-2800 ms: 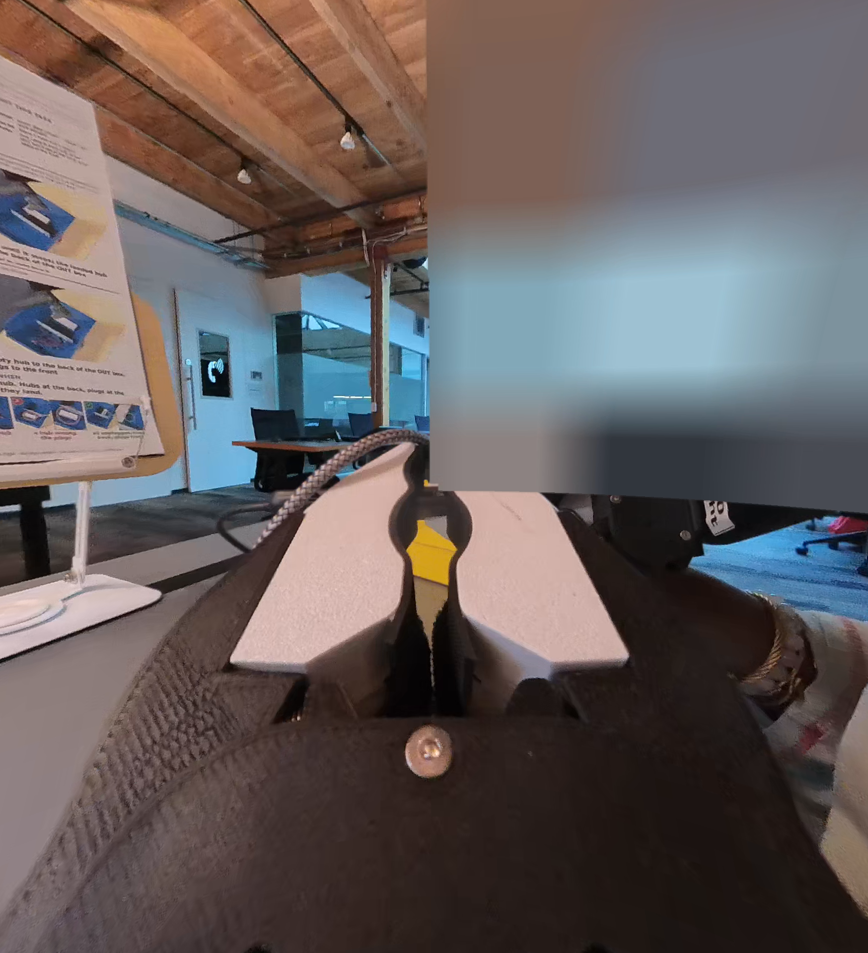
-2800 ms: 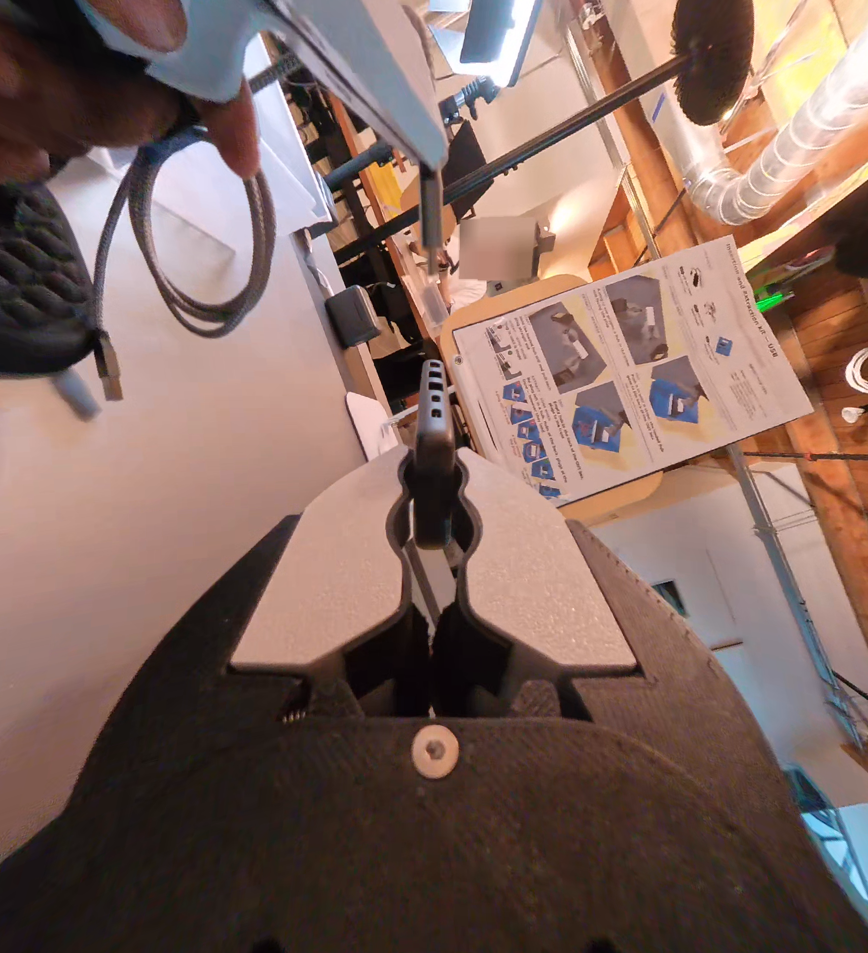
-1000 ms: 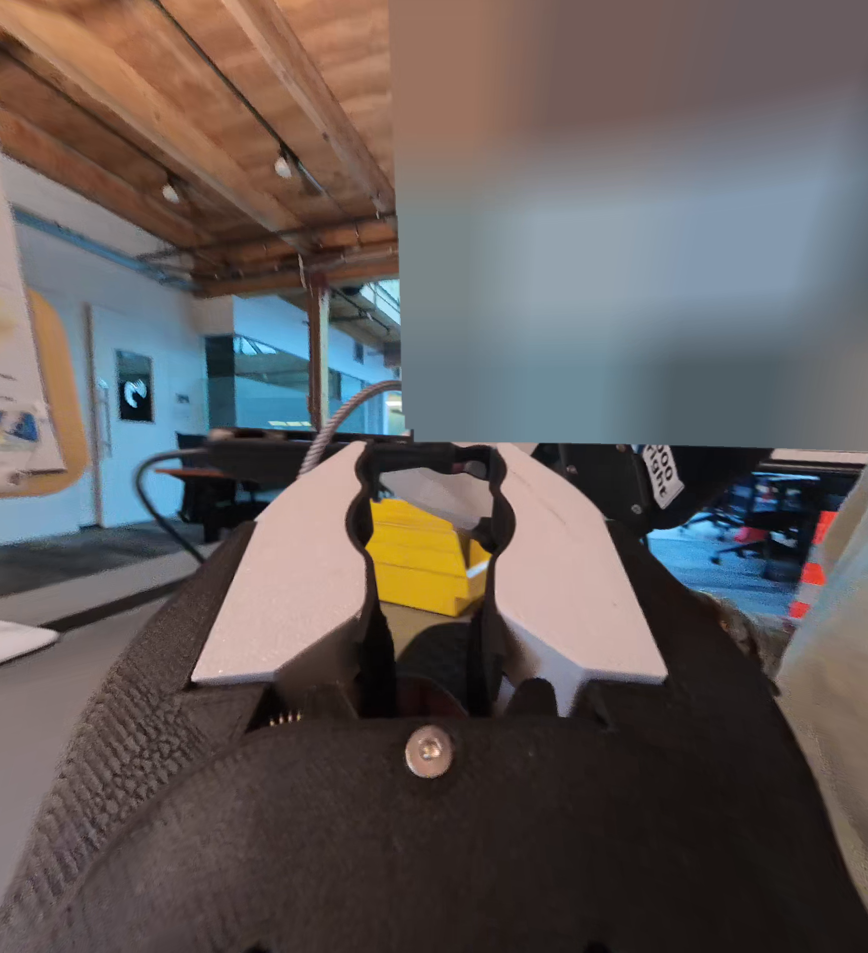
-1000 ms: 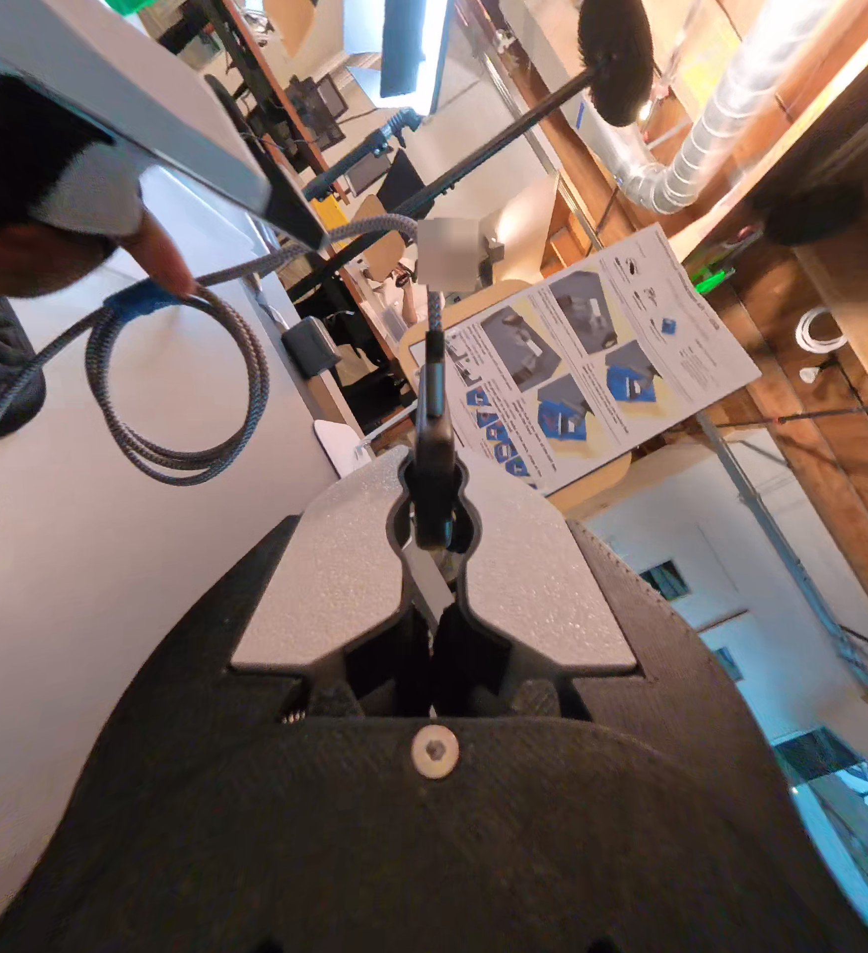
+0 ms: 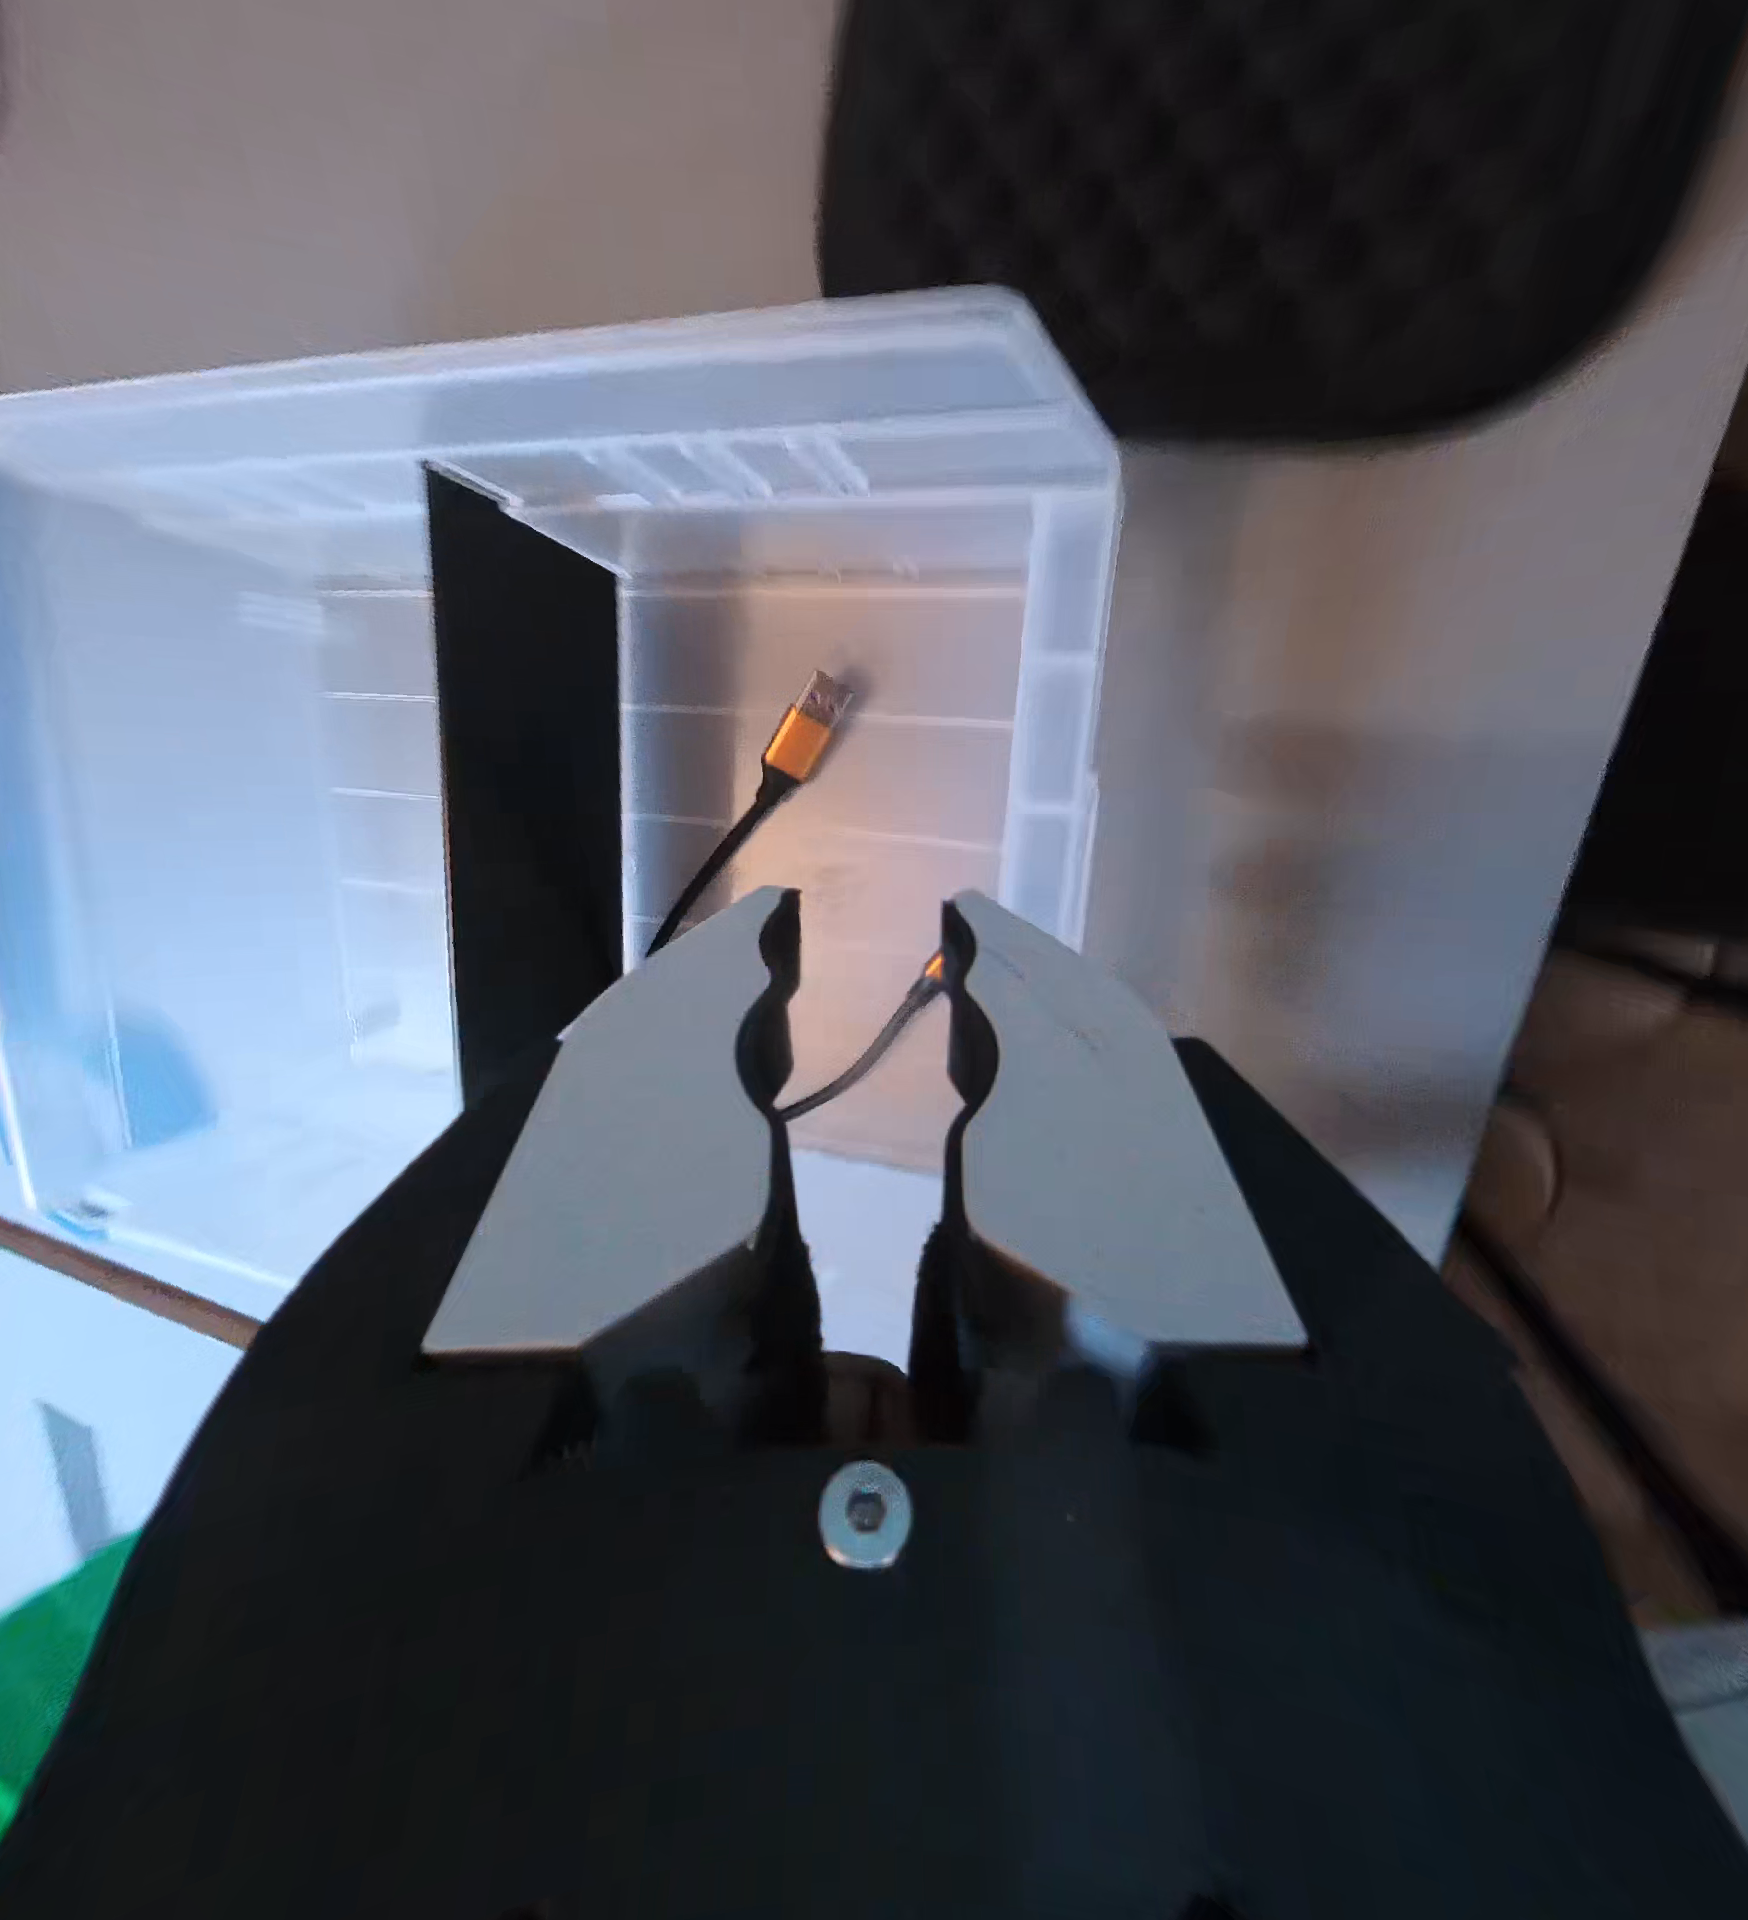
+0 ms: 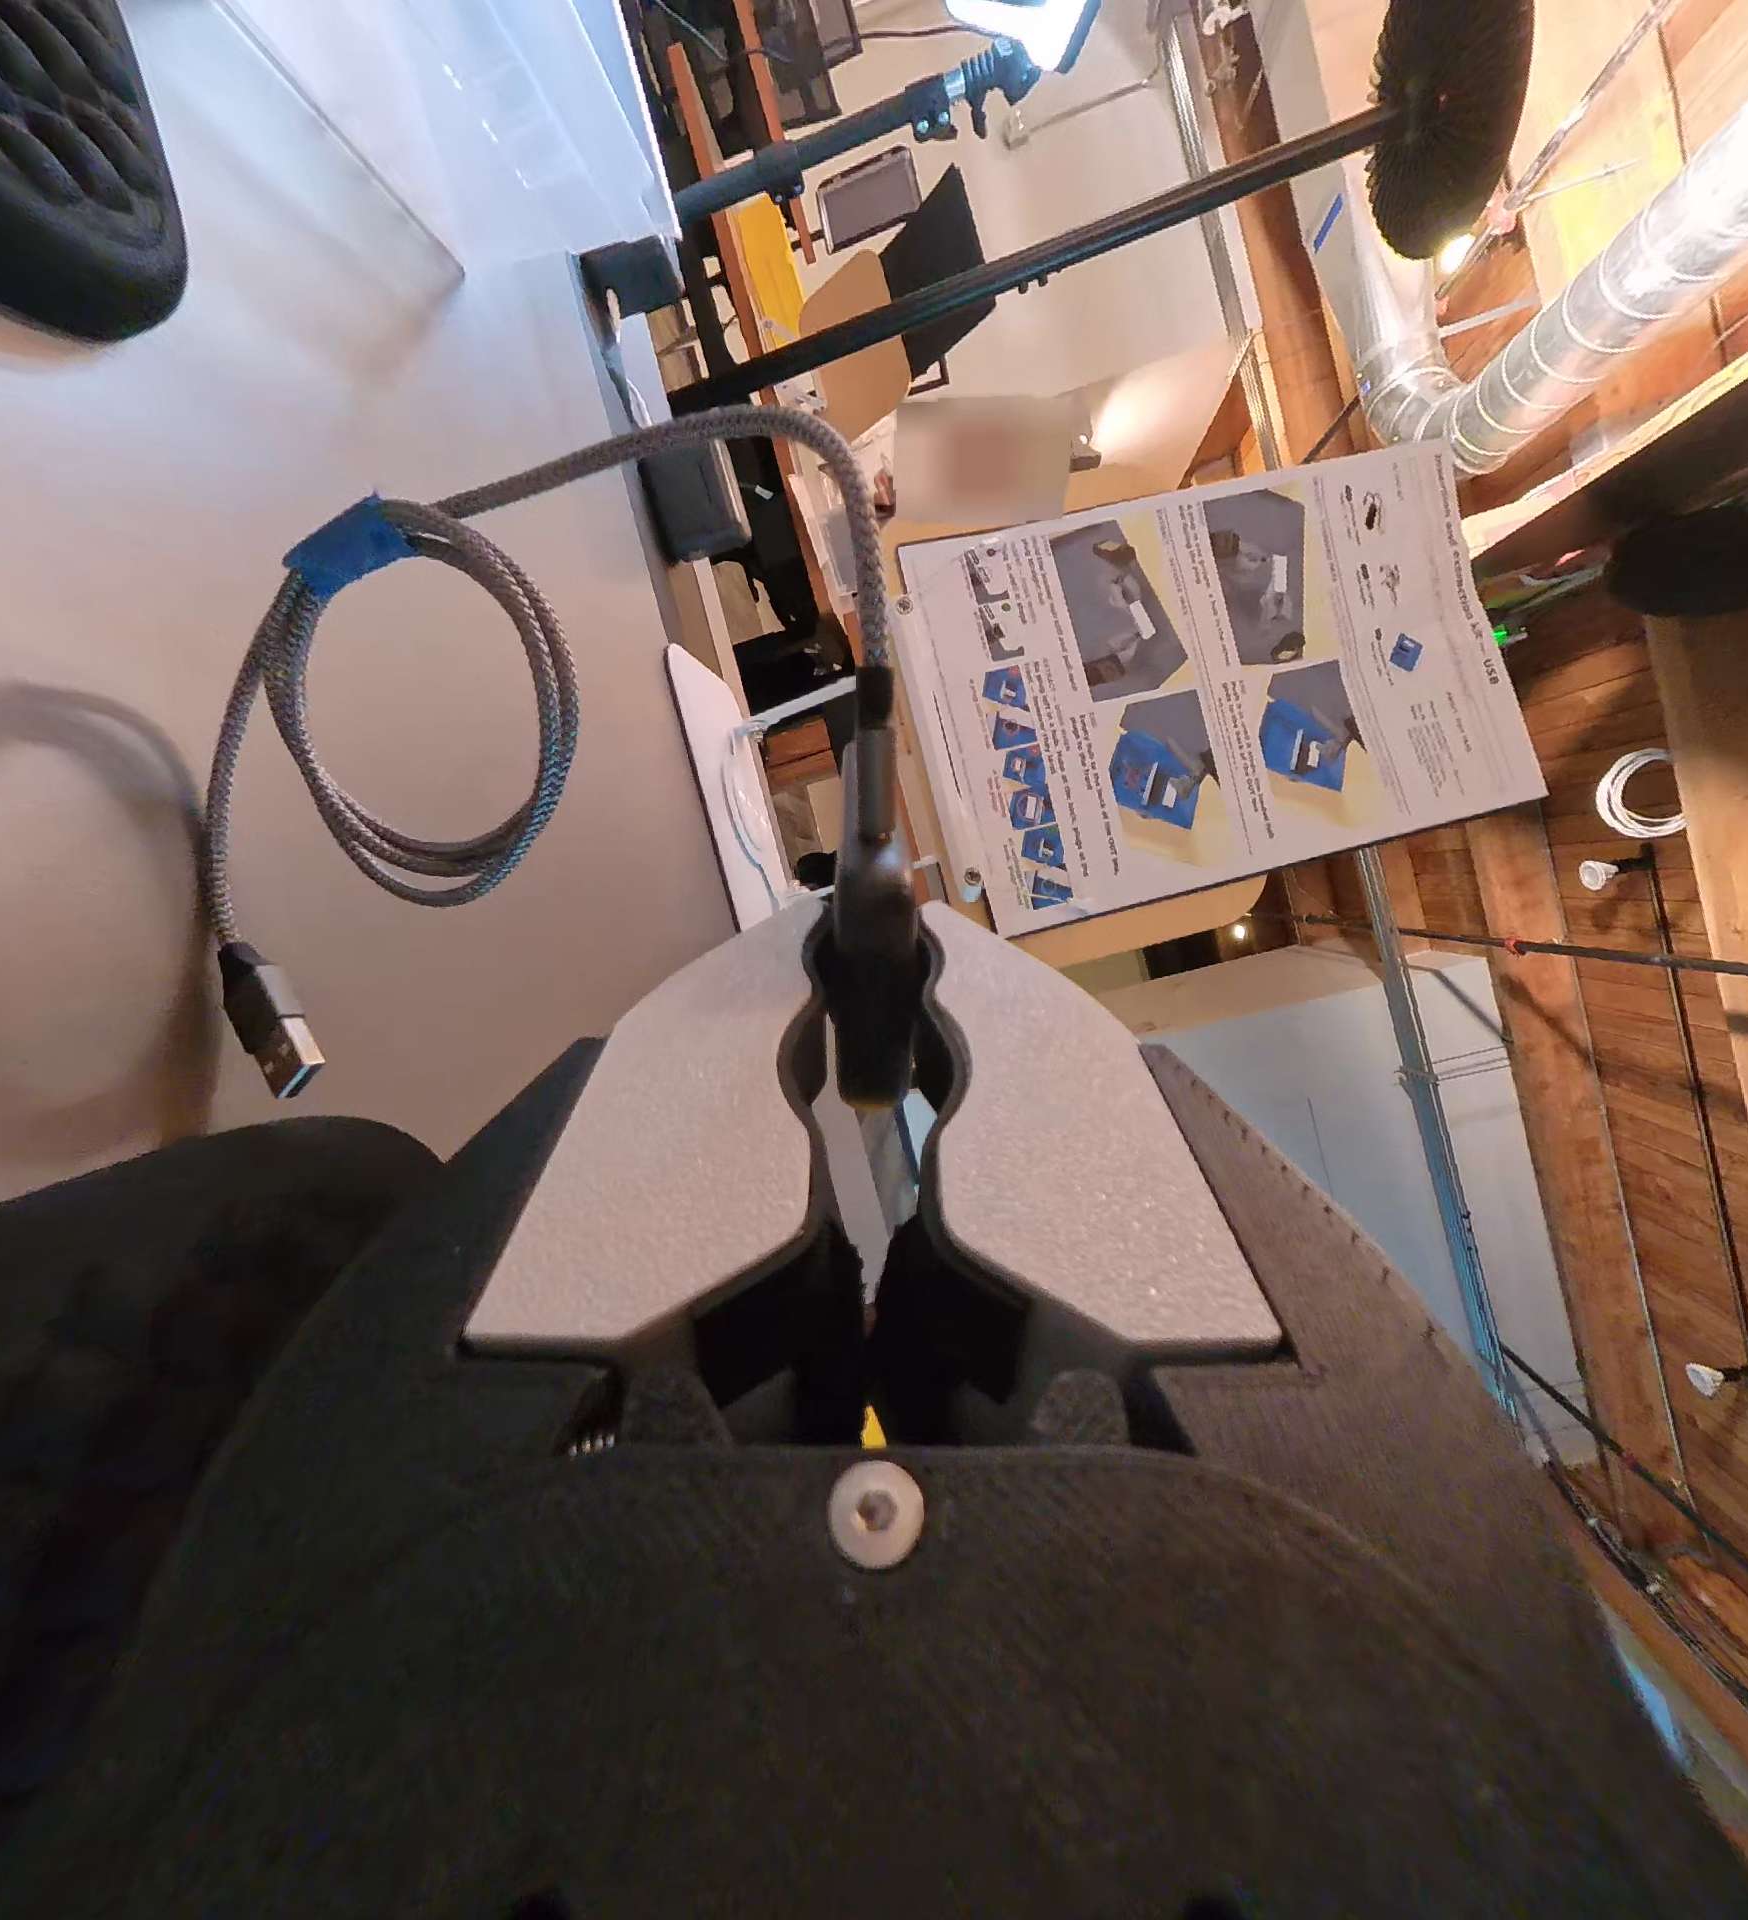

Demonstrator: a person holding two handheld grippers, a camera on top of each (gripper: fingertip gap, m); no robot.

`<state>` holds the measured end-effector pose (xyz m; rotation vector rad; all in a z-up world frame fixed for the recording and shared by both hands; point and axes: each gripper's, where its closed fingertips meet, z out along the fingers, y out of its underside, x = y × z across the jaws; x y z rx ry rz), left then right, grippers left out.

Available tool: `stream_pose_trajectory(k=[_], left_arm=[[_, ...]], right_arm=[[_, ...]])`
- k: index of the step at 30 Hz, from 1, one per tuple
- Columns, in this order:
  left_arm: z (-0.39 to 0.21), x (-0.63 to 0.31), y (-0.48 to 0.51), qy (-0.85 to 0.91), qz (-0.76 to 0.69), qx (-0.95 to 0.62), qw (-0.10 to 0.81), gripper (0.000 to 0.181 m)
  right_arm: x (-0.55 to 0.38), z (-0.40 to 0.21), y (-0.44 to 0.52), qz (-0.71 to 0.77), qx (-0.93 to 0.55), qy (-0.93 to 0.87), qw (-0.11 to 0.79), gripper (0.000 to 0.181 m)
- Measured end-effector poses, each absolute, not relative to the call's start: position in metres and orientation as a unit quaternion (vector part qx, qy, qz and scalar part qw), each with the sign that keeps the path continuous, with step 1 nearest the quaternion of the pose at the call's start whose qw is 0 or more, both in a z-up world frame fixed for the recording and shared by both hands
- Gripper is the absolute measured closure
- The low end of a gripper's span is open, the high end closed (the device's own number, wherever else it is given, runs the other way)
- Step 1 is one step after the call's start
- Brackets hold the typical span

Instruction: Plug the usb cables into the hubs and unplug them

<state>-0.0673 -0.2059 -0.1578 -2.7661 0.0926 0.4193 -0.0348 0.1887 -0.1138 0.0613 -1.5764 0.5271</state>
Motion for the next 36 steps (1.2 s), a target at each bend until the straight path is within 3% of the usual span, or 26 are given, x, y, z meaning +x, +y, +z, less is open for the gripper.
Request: stream_pose_trajectory(k=[1,4,6,11,13,14,17,22,27,31,33,36], left_arm=[[-0.169,-0.076,-0.212,0.062,0.133,-0.981,0.125,0.156],[-0.211,-0.097,-0.243,0.142,0.082,-0.986,-0.014,0.151],[-0.232,-0.093,-0.258,0.166,0.025,-0.984,-0.058,0.146],[-0.249,-0.085,-0.255,0.194,-0.014,-0.980,-0.045,0.152],[-0.254,-0.088,-0.252,0.202,0.001,-0.978,-0.044,0.161],[-0.254,-0.089,-0.252,0.200,0.005,-0.979,-0.047,0.176],[-0.249,-0.092,-0.250,0.165,0.026,-0.985,-0.035,0.177],[-0.185,-0.108,-0.226,0.056,0.149,-0.984,0.079,0.177],[-0.069,-0.118,-0.207,-0.053,0.371,-0.899,0.227,0.177],[0.013,-0.086,-0.192,-0.123,0.457,-0.818,0.326,0.177],[0.038,-0.060,-0.182,-0.127,0.464,-0.810,0.335,0.177],[0.067,-0.028,-0.175,-0.113,0.525,-0.799,0.272,0.177]], right_arm=[[-0.035,-0.114,0.187,0.234,0.030,-0.701,0.673,0.169],[-0.035,-0.115,0.188,0.226,0.032,-0.703,0.673,0.169],[-0.037,-0.114,0.193,0.219,0.026,-0.704,0.675,0.169],[-0.037,-0.112,0.203,0.219,0.014,-0.700,0.679,0.169],[-0.037,-0.113,0.205,0.217,0.012,-0.699,0.681,0.169],[-0.037,-0.114,0.205,0.216,0.012,-0.700,0.681,0.169],[-0.037,-0.114,0.205,0.218,0.012,-0.700,0.680,0.169],[-0.036,-0.113,0.208,0.219,0.008,-0.695,0.684,0.169],[-0.034,-0.111,0.210,0.227,0.004,-0.688,0.689,0.169],[-0.032,-0.108,0.211,0.226,0.007,-0.683,0.695,0.169],[-0.031,-0.106,0.213,0.222,0.007,-0.680,0.698,0.169],[-0.028,-0.102,0.214,0.225,0.007,-0.674,0.704,0.169]])
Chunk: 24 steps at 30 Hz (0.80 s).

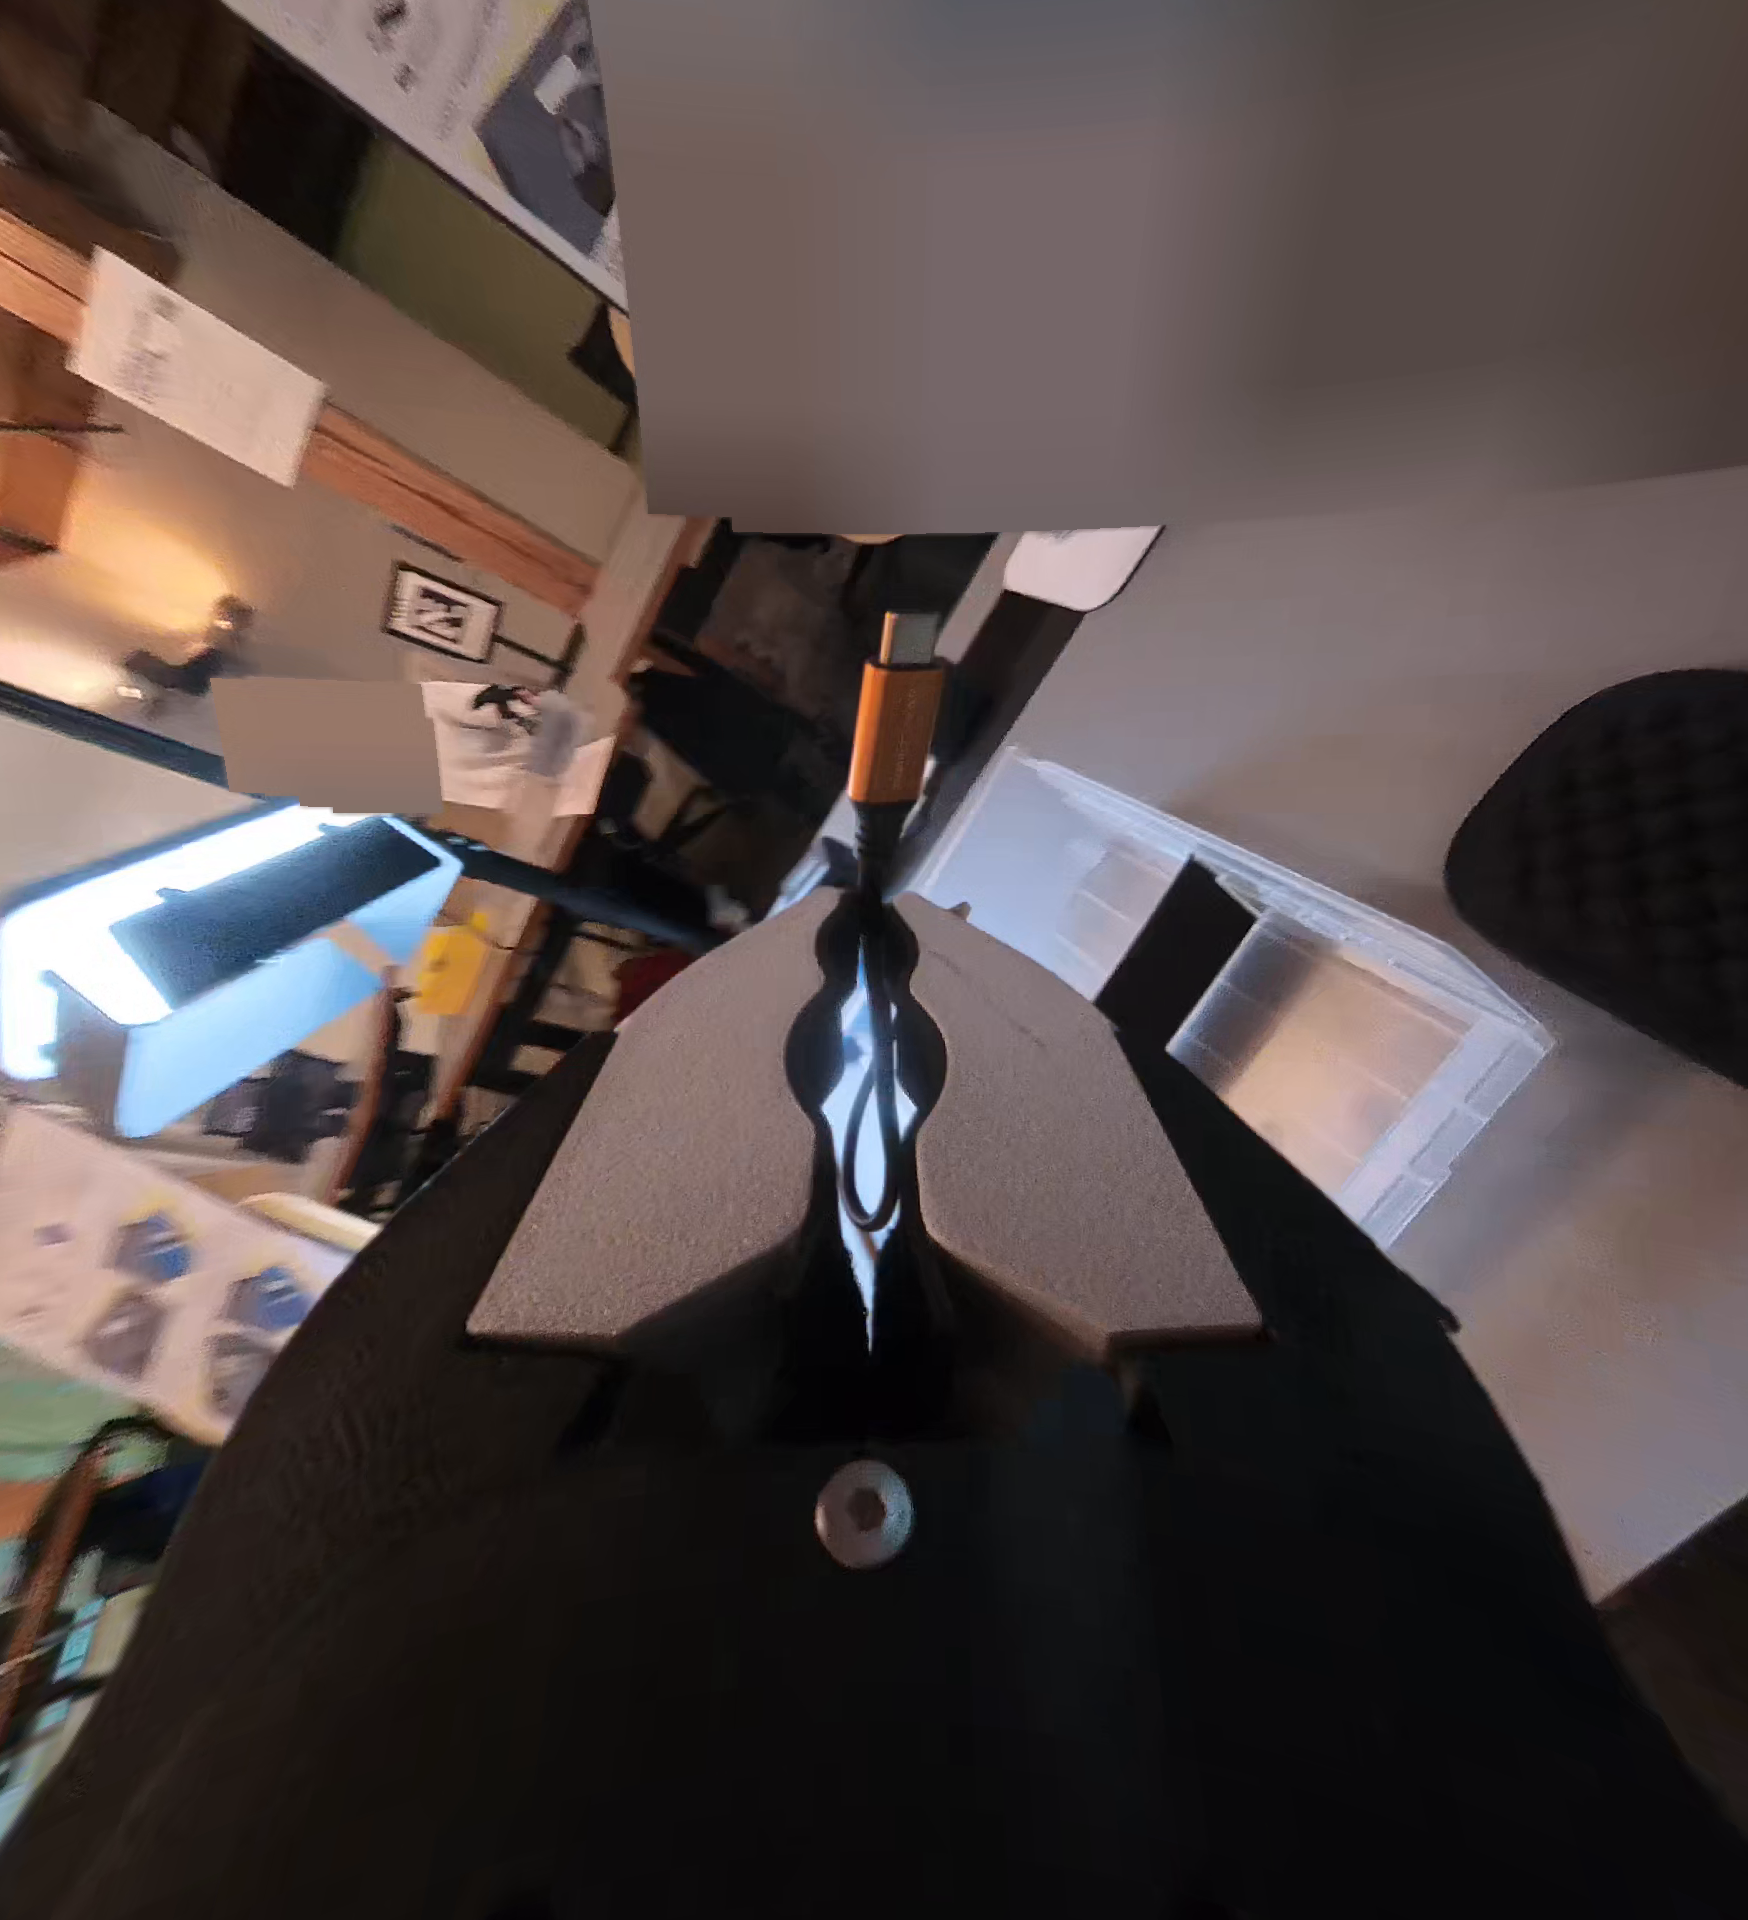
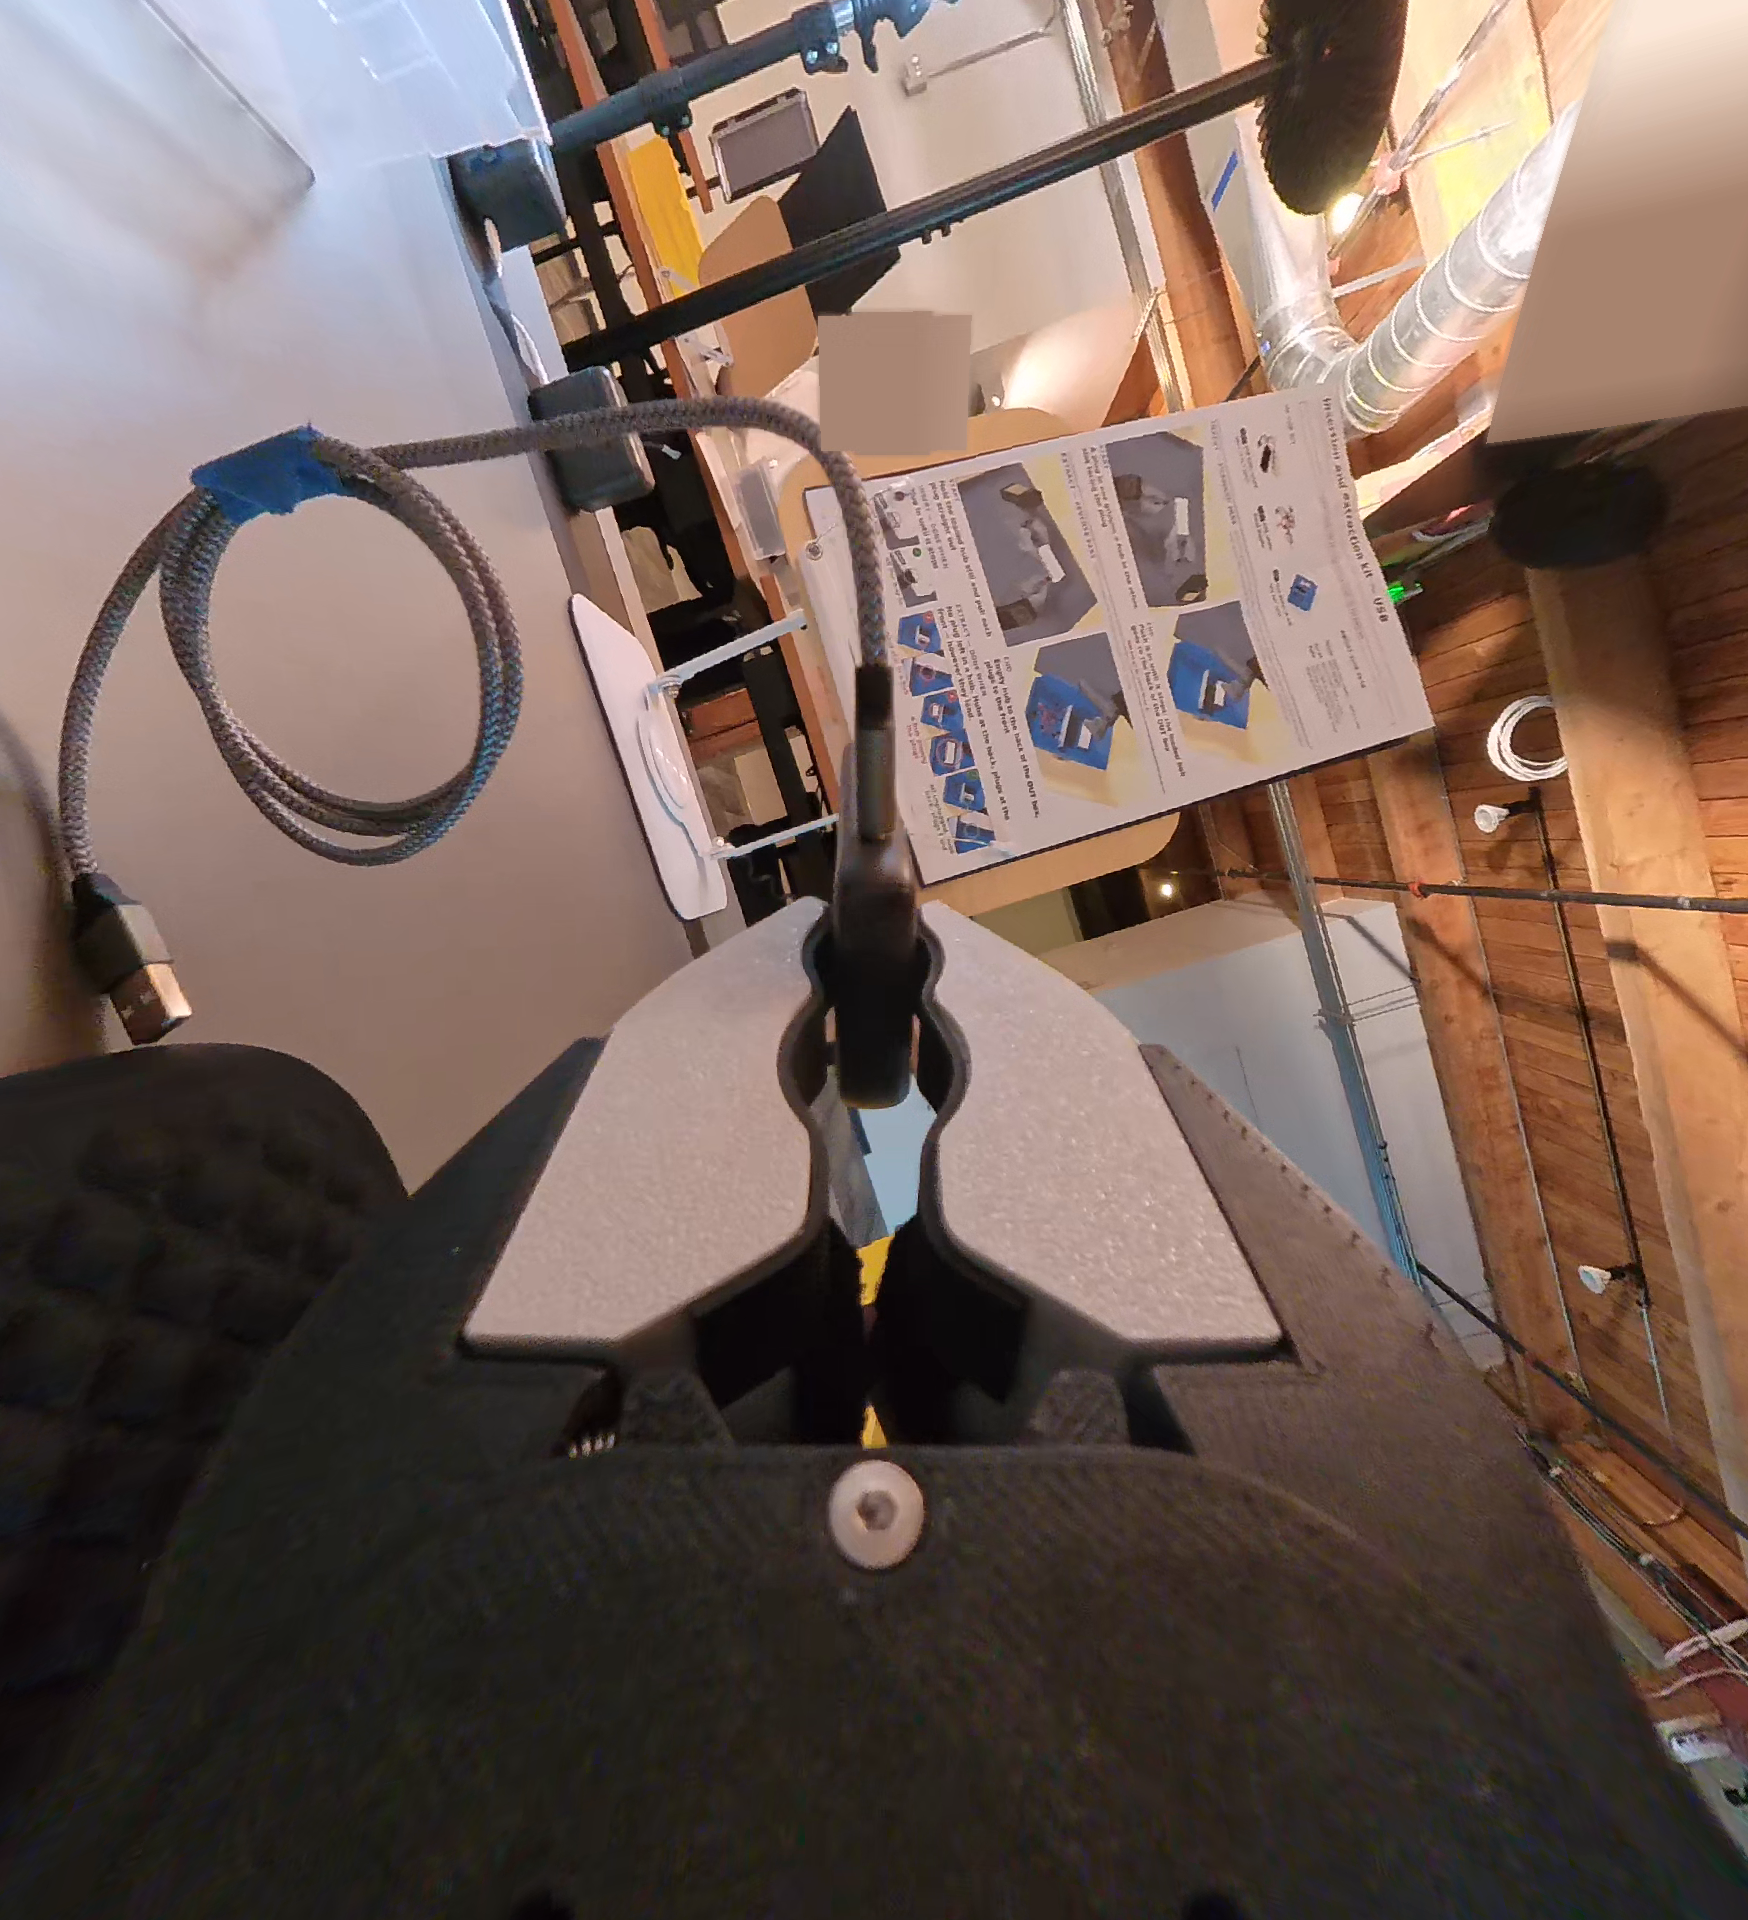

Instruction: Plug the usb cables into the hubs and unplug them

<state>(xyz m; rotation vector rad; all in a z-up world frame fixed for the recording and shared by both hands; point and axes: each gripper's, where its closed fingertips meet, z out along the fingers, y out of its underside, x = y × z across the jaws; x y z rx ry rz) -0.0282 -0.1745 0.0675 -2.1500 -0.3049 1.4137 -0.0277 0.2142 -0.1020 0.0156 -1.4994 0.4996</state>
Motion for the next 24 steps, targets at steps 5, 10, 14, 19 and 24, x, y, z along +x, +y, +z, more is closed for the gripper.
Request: stream_pose_trajectory(k=[5,10,14,19,24], left_arm=[[0.041,0.011,-0.096,-0.057,0.464,-0.830,0.305,0.177],[-0.134,0.001,-0.019,-0.052,0.262,-0.929,0.258,0.177],[-0.221,-0.015,-0.021,-0.109,0.172,-0.962,0.183,0.176],[-0.239,-0.014,-0.019,-0.180,0.056,-0.954,0.232,0.176],[-0.238,-0.019,-0.021,-0.168,0.084,-0.955,0.231,0.157]], right_arm=[[-0.025,-0.099,0.214,0.228,0.007,-0.667,0.710,0.169],[-0.023,-0.098,0.212,0.232,0.010,-0.662,0.712,0.169],[-0.020,-0.093,0.218,0.229,0.009,-0.657,0.718,0.169],[-0.021,-0.092,0.223,0.239,-0.001,-0.654,0.718,0.169],[-0.024,-0.099,0.220,0.233,0.003,-0.664,0.710,0.169]])
